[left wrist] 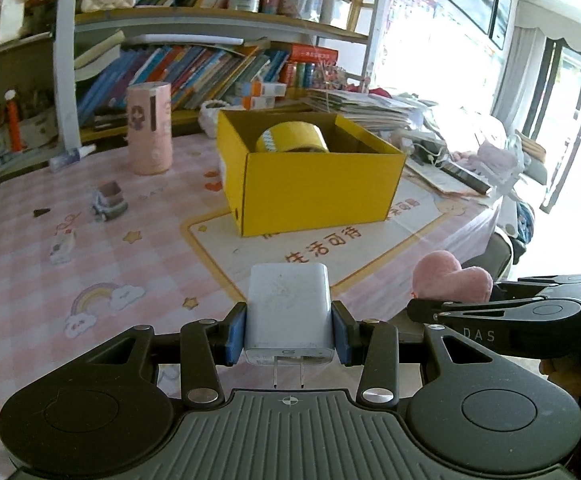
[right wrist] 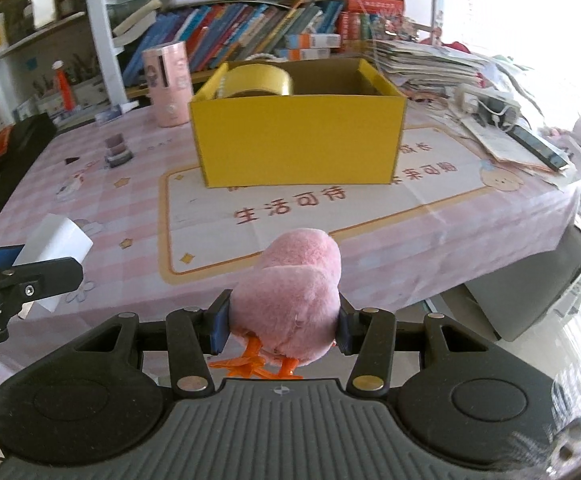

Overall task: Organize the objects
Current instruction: 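Lift the charger and pink chick and carry them toward the yellow box, then bring both grippers over the open yellow box with the charger and chick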

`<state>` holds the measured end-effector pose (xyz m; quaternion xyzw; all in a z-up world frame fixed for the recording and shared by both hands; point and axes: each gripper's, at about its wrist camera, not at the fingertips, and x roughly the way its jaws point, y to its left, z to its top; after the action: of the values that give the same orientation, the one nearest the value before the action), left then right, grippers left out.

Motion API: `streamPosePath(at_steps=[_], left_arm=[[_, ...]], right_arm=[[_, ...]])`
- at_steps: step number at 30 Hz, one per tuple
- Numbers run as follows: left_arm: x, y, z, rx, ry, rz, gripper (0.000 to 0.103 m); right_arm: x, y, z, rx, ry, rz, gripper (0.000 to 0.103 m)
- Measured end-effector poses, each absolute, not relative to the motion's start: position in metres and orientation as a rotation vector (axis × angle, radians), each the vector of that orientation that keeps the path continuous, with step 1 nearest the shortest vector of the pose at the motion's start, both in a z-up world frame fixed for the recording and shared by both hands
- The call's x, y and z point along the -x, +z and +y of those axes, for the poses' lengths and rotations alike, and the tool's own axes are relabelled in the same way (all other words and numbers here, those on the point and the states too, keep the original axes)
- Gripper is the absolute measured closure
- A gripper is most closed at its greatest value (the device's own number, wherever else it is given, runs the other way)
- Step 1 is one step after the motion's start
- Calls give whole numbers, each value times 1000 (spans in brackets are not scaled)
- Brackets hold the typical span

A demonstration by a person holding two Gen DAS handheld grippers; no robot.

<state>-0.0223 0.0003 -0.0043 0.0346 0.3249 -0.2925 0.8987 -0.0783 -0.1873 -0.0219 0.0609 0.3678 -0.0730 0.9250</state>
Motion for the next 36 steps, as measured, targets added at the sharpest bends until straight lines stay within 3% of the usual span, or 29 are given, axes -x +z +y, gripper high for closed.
streamPosePath(at_steps=[19, 36], left_arm=[[-24, 0, -33, -52, -595, 653, 62], [-96, 49, -84, -44, -560, 476, 62]], right_arm=[[34, -19, -225, -111, -160, 763, 57], [-52, 37, -278, -48, -114, 529, 57]])
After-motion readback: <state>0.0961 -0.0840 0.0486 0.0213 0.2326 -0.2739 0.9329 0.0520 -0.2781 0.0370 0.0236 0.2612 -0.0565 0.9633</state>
